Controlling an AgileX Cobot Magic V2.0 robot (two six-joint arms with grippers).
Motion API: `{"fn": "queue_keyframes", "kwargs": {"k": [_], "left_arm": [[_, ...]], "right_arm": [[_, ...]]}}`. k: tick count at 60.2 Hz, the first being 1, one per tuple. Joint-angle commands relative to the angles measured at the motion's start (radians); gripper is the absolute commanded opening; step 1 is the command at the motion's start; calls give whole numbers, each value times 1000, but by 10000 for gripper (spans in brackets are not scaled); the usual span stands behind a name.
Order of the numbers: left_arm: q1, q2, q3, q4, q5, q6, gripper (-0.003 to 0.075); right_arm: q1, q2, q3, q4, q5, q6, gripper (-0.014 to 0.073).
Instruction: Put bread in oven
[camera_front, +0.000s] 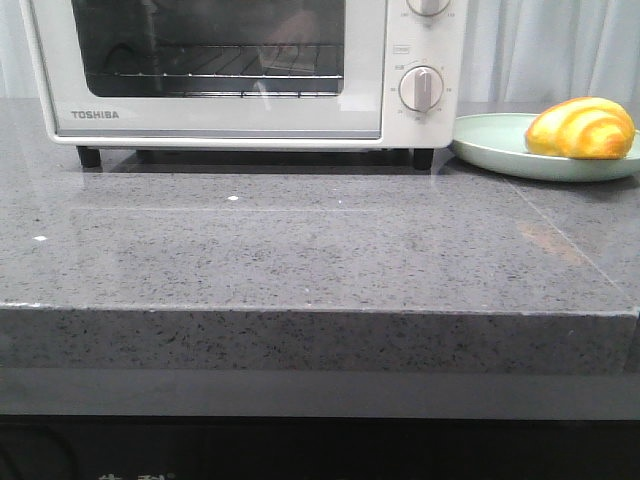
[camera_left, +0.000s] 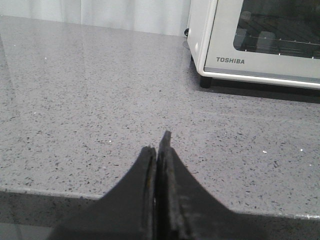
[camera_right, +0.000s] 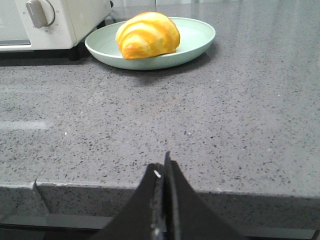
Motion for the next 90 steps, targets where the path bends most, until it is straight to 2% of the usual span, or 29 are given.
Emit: {"fn": "queue_keyframes", "kwargs": {"k": [1,80,90], "left_arm": [[-8,22,8,-3,-73,-2,-20],[-8,22,8,-3,-78,-2,-20],[-8,22,-3,-3,-192,-2,-20]], "right_arm": [[2,-22,-7,0,-75,-9,-67],[2,-22,-7,1,-84,-9,-67],[2,-22,-18,12,-118,-9,-67]]}}
